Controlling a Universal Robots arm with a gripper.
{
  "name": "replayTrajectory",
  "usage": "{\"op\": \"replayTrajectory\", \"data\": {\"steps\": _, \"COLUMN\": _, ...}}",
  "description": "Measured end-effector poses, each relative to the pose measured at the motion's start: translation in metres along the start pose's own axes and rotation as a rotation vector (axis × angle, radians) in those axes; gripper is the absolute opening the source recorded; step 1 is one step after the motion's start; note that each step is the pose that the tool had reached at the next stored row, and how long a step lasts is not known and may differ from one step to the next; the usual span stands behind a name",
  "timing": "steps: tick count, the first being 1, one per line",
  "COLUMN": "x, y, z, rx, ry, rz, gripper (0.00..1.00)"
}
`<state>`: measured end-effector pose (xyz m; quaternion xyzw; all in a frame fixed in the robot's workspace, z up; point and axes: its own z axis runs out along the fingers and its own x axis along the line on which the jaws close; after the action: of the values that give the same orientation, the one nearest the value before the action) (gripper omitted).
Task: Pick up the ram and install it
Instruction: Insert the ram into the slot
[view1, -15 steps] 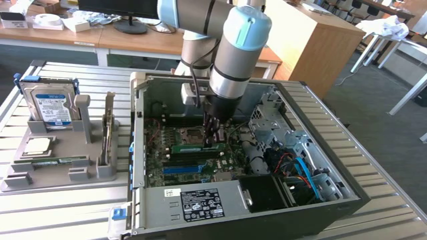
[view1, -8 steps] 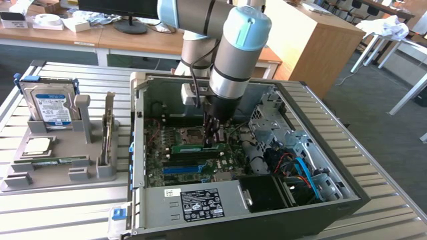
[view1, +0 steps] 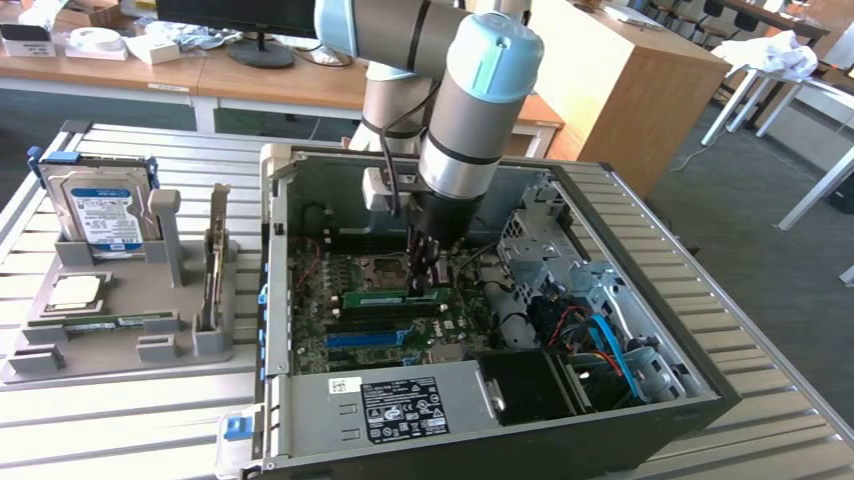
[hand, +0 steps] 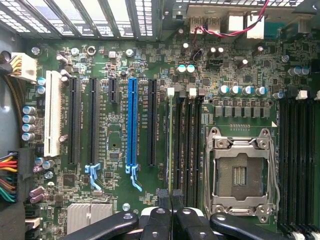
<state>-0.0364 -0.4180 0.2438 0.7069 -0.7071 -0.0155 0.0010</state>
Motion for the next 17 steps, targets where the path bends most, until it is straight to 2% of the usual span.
{"op": "replayTrajectory", "data": {"steps": 10, "x": 0.0000, "y": 0.0004, "z": 0.0005, "rx": -0.0001, "ry": 0.0001, "rz": 0.000, "gripper": 0.11}}
{"op": "replayTrajectory", "data": {"steps": 17, "x": 0.0000, "y": 0.0003, "z": 0.0054, "rx": 0.0000, "ry": 0.0000, "rz": 0.000, "gripper": 0.11}}
